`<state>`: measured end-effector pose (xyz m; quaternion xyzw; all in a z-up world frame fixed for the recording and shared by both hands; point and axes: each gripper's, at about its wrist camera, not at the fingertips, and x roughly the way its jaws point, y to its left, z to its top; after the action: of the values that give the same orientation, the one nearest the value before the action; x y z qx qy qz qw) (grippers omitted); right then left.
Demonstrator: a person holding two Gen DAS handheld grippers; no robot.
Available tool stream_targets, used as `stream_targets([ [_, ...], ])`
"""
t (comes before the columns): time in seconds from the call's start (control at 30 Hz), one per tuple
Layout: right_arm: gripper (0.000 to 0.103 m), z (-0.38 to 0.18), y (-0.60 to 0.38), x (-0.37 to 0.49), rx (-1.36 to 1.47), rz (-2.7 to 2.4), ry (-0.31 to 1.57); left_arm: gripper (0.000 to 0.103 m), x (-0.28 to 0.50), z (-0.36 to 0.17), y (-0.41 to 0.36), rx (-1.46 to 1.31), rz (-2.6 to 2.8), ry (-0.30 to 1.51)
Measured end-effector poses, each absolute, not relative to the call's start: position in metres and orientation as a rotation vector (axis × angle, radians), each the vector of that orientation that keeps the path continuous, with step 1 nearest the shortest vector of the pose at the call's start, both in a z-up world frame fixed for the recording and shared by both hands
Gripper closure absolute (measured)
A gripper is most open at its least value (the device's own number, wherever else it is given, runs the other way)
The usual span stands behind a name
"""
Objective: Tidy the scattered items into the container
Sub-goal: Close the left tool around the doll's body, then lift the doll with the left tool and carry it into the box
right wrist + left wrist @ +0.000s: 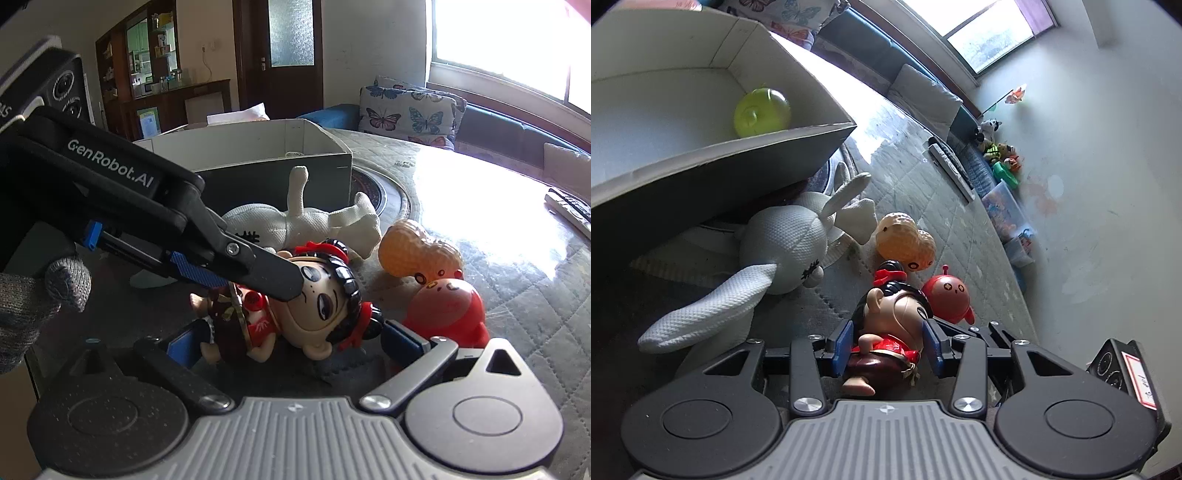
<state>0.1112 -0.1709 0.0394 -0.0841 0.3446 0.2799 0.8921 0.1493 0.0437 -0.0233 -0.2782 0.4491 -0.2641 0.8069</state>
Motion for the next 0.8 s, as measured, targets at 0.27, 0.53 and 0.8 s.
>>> stream_targets([
  [0.27,0.005,0.040,-0.170,0.110,-0.165,0.569,0.715,0.064,0.145,-0.021,0.047,-0.589,-0.576,0.938],
  [0.53,0.005,0.056,-0.163,0.105,-0.184,0.562,0.689,0.067,0.138,-0.005,0.056,-0.603,-0.582,0.889],
  [0.8,0.005,0.102,-0.133,0.120,-0.270,0.600,0.584,0.067,0.139,0.042,0.087,-0.612,-0.556,0.742],
])
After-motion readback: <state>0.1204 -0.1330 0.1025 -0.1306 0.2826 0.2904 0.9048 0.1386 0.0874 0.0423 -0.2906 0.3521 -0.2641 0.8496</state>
